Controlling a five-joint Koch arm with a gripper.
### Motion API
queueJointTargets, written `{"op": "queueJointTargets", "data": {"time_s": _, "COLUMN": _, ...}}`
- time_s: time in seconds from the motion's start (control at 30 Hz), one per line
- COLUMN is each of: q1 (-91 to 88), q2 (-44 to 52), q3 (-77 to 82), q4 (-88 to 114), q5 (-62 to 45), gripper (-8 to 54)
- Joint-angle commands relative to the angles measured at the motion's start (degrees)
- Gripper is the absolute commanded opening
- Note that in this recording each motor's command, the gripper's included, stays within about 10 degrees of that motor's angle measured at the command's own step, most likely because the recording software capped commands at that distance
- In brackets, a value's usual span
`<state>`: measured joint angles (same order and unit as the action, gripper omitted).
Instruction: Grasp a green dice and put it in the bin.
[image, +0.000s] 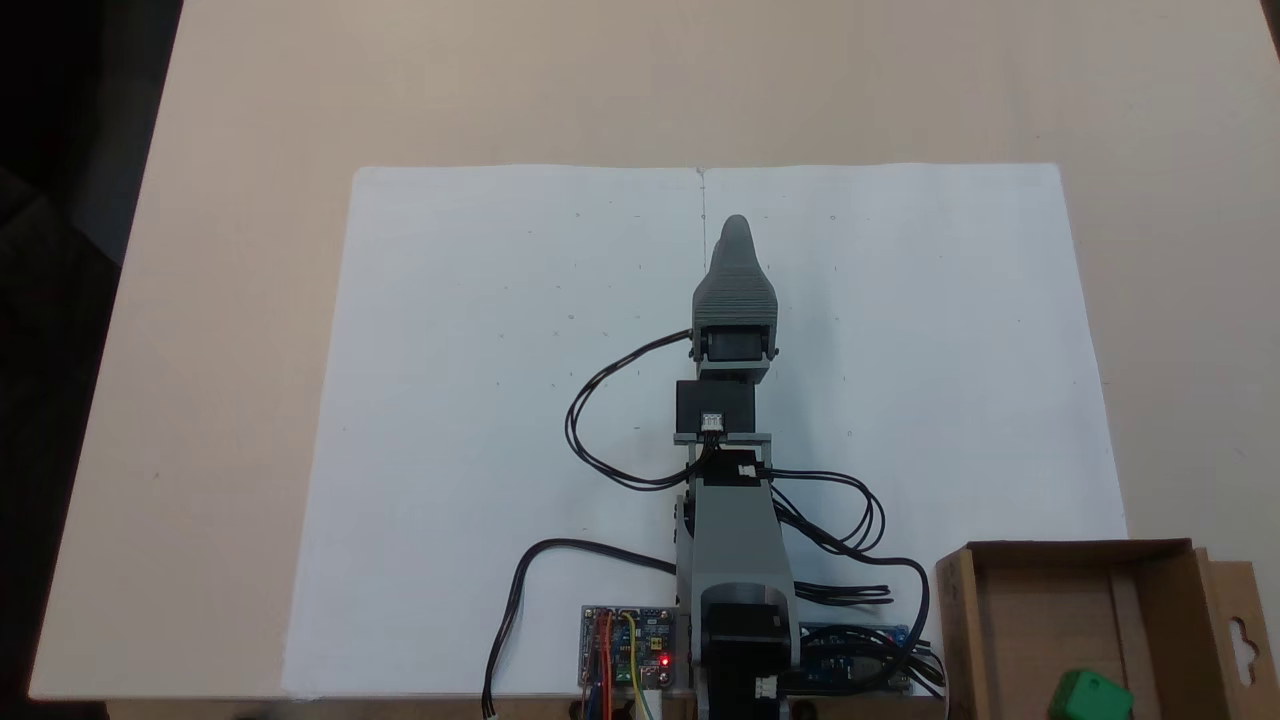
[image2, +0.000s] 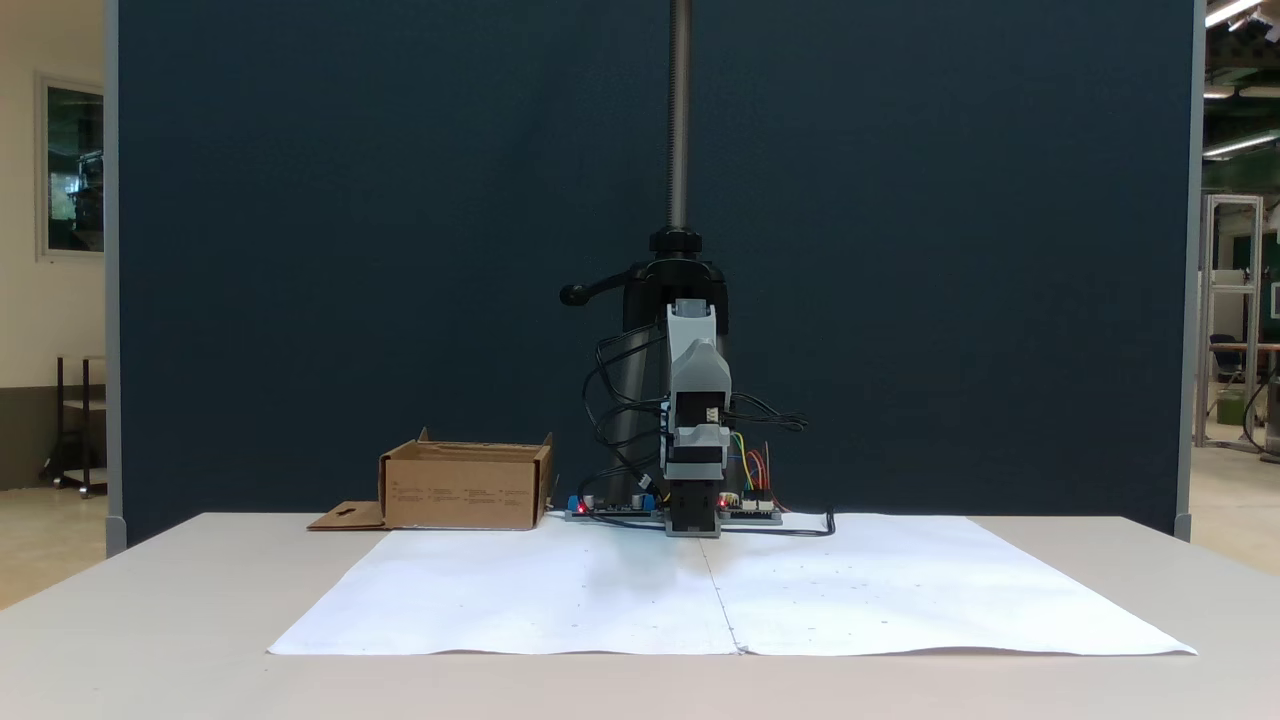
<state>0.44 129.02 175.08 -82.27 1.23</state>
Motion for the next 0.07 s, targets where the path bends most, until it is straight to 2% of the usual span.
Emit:
{"op": "queueJointTargets", "data": {"time_s": 0.0, "q1": 0.9, "q2": 6.6, "q3": 4.2, "q4": -8.0, "q5": -4.4, "gripper": 45.3}}
{"op": "queueJointTargets", "data": {"time_s": 0.03, "q1": 0.9, "q2": 6.6, "q3": 4.2, "q4": -8.0, "q5": -4.4, "gripper": 45.3}}
